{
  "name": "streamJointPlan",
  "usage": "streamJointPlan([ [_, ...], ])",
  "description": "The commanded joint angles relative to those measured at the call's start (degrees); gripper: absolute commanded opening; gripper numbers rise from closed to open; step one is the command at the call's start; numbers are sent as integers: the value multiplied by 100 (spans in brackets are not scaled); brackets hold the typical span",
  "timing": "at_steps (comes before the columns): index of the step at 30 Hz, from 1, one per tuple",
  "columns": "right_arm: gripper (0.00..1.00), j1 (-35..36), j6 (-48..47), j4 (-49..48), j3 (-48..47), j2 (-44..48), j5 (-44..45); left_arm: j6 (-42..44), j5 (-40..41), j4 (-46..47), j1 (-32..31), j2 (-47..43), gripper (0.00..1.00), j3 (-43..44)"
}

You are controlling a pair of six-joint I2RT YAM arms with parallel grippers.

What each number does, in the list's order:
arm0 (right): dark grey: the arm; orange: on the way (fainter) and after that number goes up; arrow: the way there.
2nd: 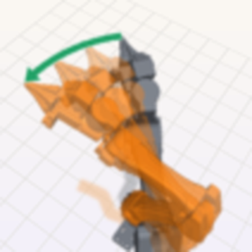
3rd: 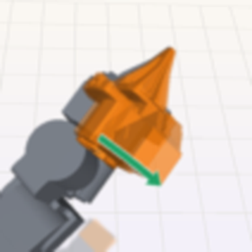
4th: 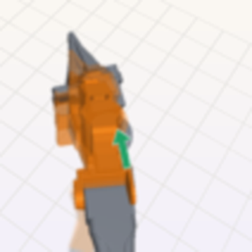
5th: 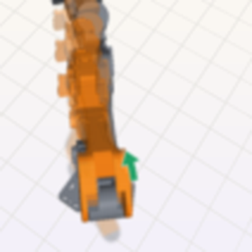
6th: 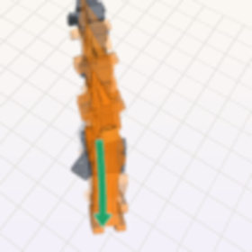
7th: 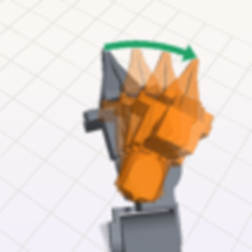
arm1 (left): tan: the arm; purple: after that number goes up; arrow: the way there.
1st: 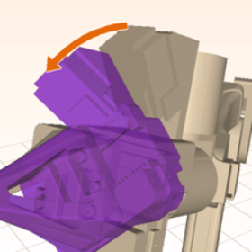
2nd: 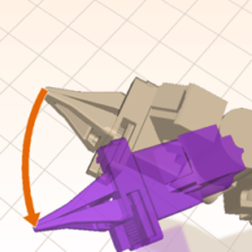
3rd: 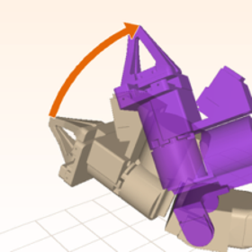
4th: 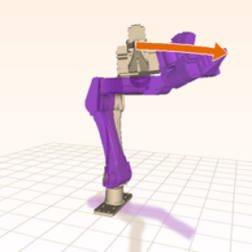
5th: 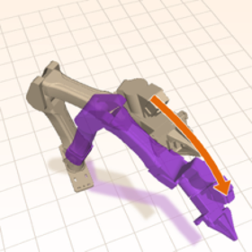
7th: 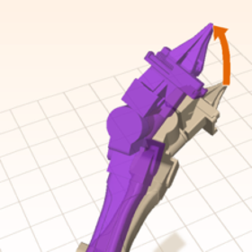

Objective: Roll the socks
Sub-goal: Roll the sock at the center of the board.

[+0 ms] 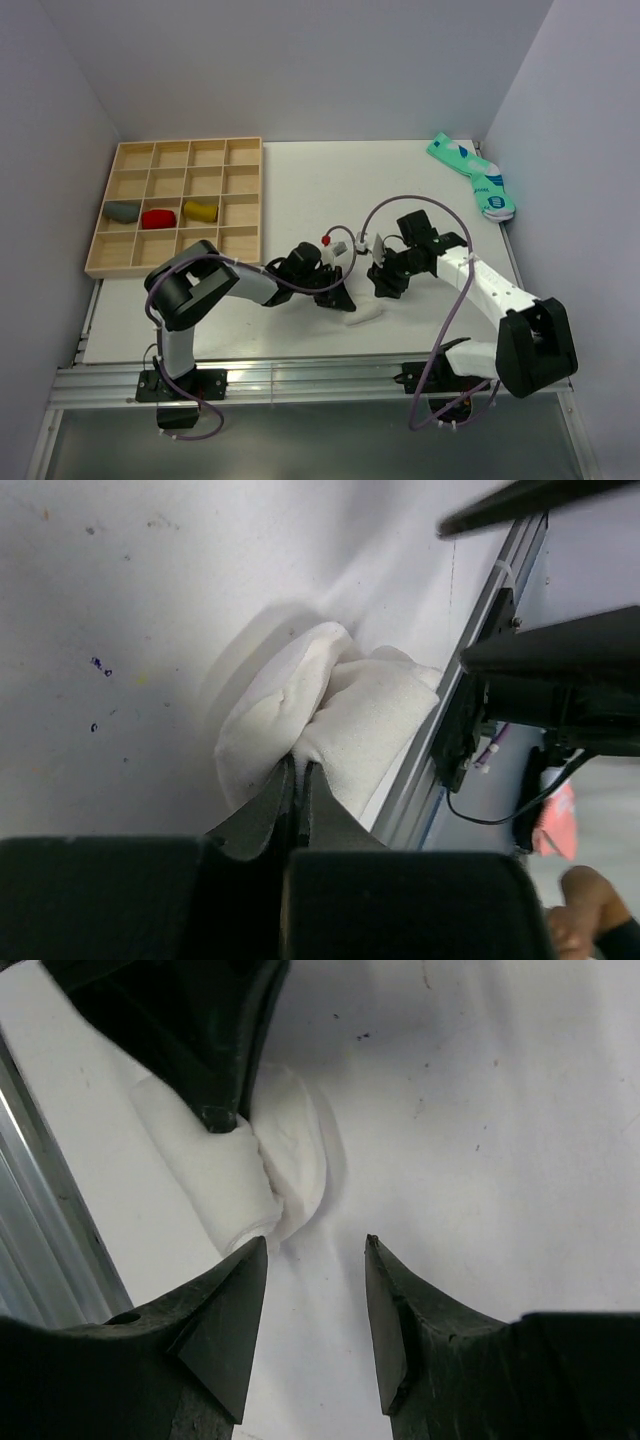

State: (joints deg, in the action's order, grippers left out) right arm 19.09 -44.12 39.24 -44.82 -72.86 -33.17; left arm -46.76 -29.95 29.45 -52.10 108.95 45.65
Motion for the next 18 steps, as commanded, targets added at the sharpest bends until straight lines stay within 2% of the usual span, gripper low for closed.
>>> streamJointPlan([
  [1,52,-28,-798,179,227,482,-348,-122,-317,-1458,41,382,0,13],
  [6,55,-20,-1370,540,360,589,-716,-237,-458,-1899,59,557,0,313],
  [10,56,15,-2134,1260,298,536,-972,-360,-538,-2119,103,680,0,515],
  [14,58,121,-2373,1375,403,685,-955,-465,-608,-2180,173,759,0,568],
  [18,59,454,-2102,947,736,1080,-727,-509,-661,-2277,200,856,0,699],
])
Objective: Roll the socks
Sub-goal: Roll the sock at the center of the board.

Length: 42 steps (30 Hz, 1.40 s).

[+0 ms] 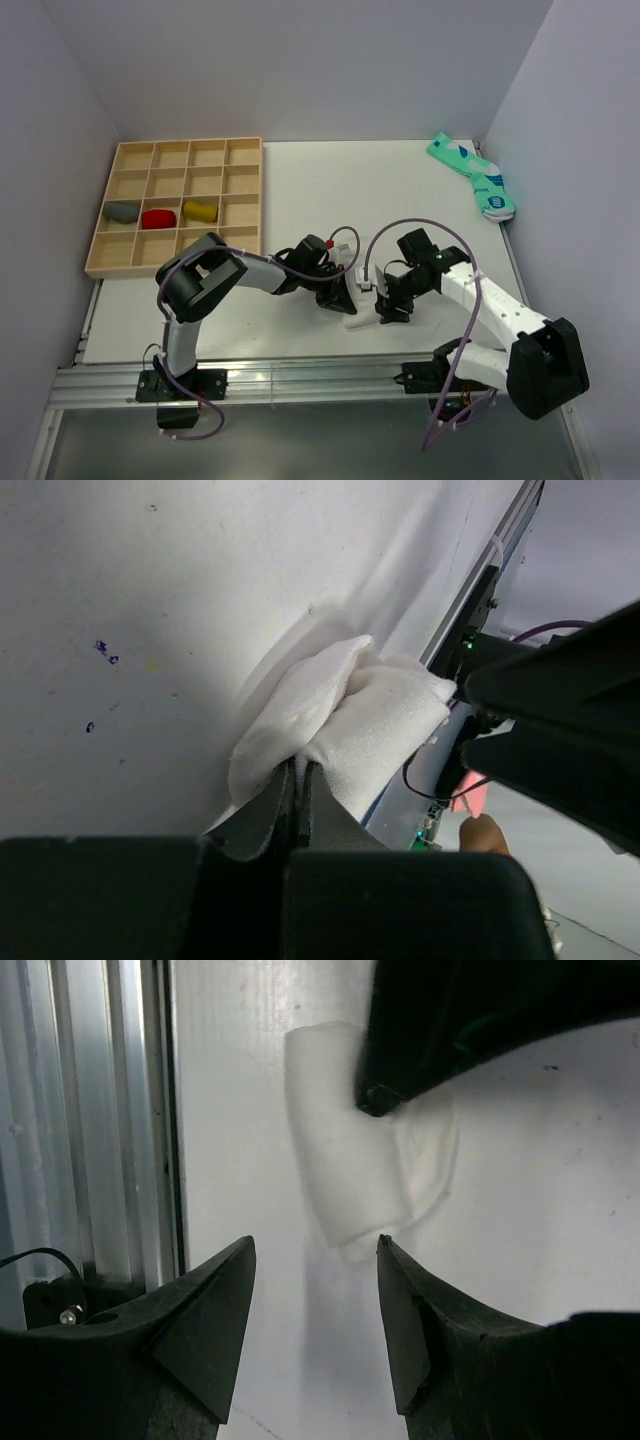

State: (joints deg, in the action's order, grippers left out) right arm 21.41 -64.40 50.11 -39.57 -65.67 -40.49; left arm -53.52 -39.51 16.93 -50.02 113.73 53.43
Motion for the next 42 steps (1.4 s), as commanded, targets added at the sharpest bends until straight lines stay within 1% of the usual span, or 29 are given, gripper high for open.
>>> streamJointPlan([
  [1,59,336,23,-263,283,431,93,149,268,-1042,10,395,0,-52],
  [5,60,1135,542,-1124,766,879,751,113,233,-1069,27,501,0,1],
  [6,60,1233,682,-1422,915,950,849,113,242,-1077,45,509,0,36],
  [10,59,1550,868,-1837,1048,890,1245,105,215,-1121,45,536,0,62],
  [13,58,1594,964,-2118,1144,933,1394,87,215,-1122,54,536,0,62],
  [15,59,1603,947,-2198,1223,1117,1482,87,224,-1139,54,527,0,62],
  [19,59,1630,850,-2084,1189,1127,1527,78,198,-1130,63,580,0,71],
  [28,61,1840,727,-2145,1320,1206,1702,17,127,-1121,80,729,0,150],
  [32,62,1972,666,-2435,1531,1171,2018,17,110,-1174,89,773,0,238],
  [39,63,2078,736,-3049,1795,1118,2246,78,40,-1245,106,861,0,335],
  [42,64,2087,701,-3147,1804,1100,2335,87,4,-1245,133,905,0,326],
])
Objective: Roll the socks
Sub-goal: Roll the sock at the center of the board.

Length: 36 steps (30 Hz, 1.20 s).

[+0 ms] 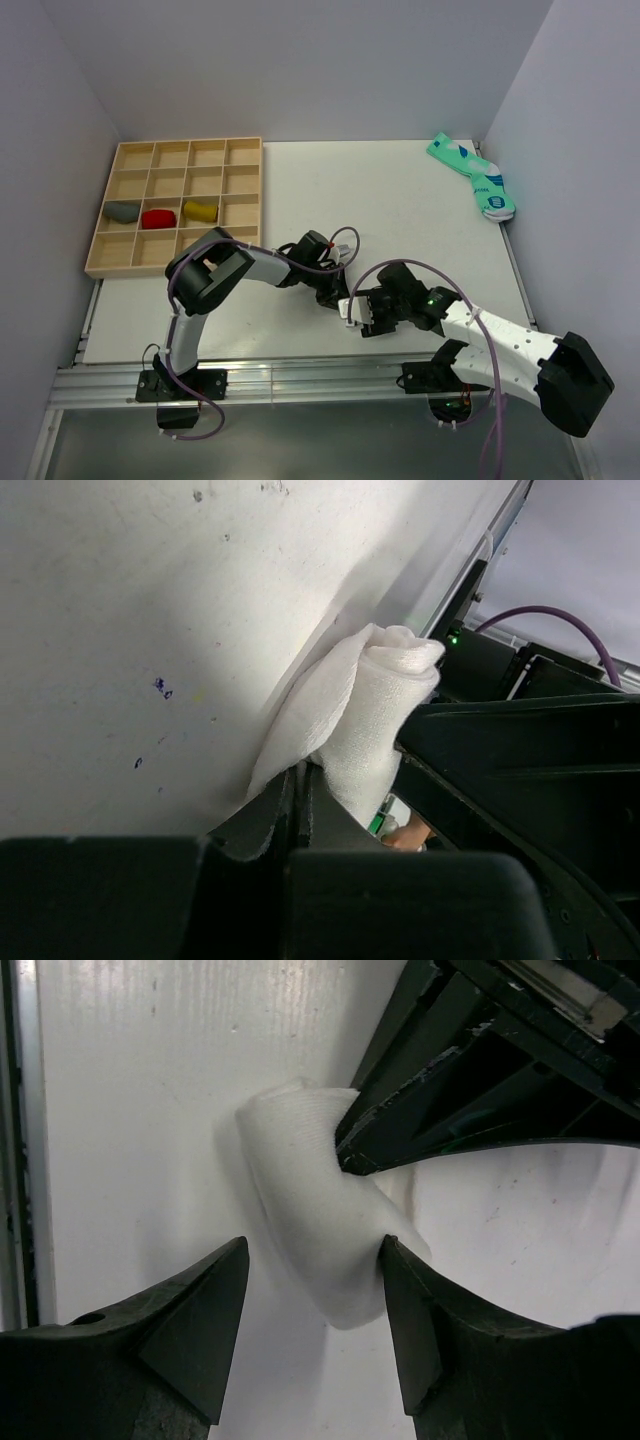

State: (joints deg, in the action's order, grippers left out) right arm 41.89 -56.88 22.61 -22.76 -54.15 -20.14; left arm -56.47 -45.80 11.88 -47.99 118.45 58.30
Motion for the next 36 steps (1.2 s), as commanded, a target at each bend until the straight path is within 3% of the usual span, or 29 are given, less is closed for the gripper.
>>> streamJointPlan([
  [1,64,30,-77,-407,132,-60,335,391,616,-740,-62,433,0,-161],
  [11,58,47,-209,-592,158,-605,467,435,581,-740,-18,407,0,-179],
  [15,34,47,-52,-319,-8,-649,379,470,791,-880,44,310,0,-188],
  [16,23,56,1,-267,-61,-675,388,470,827,-889,61,249,0,-188],
  [19,14,47,98,32,-289,-798,388,479,1152,-968,123,82,0,-214],
  [25,12,56,107,577,-808,-1334,116,470,1653,-968,316,-225,5,-275],
  [36,11,74,1030,490,-1968,-3083,-166,584,2119,-854,1072,-657,5,-539],
])
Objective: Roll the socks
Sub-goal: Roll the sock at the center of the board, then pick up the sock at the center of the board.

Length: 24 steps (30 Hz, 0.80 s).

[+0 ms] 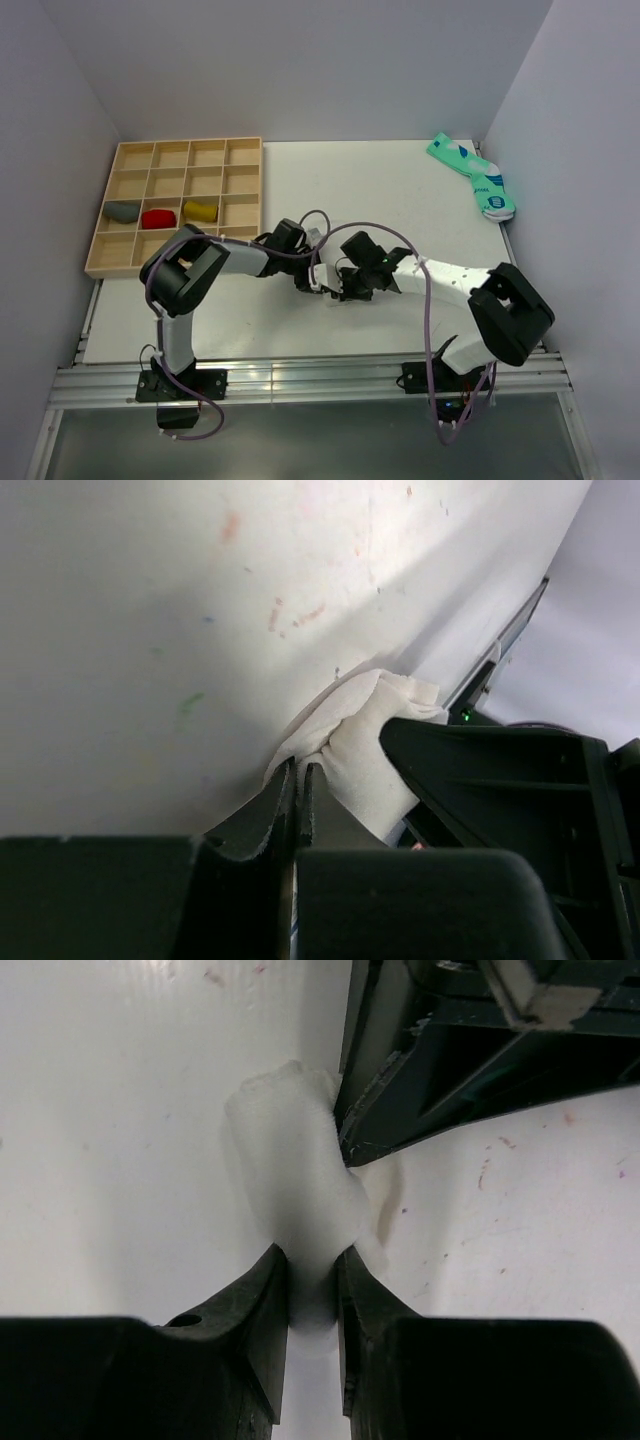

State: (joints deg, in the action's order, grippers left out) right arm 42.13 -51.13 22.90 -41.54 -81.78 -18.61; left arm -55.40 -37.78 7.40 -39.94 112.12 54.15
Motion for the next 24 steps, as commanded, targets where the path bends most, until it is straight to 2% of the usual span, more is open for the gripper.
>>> streamJointPlan([
  [1,11,58,586,453,-204,-504,-310,468,1317,-310,311,-49,6,-141],
  [6,10,137,947,373,-434,-980,-90,451,1562,-256,487,-146,9,-115],
  [11,8,164,1246,654,-741,-1340,-125,530,2053,-397,505,-330,26,-54],
  [14,6,155,1448,559,-777,-1420,-46,582,2344,-537,514,-558,32,-106],
  [18,3,138,1843,348,-777,-1429,182,627,2854,-607,558,-1322,43,-404],
  [24,1,94,2116,84,-742,-1376,455,293,3435,-872,558,-2746,43,-1027],
])
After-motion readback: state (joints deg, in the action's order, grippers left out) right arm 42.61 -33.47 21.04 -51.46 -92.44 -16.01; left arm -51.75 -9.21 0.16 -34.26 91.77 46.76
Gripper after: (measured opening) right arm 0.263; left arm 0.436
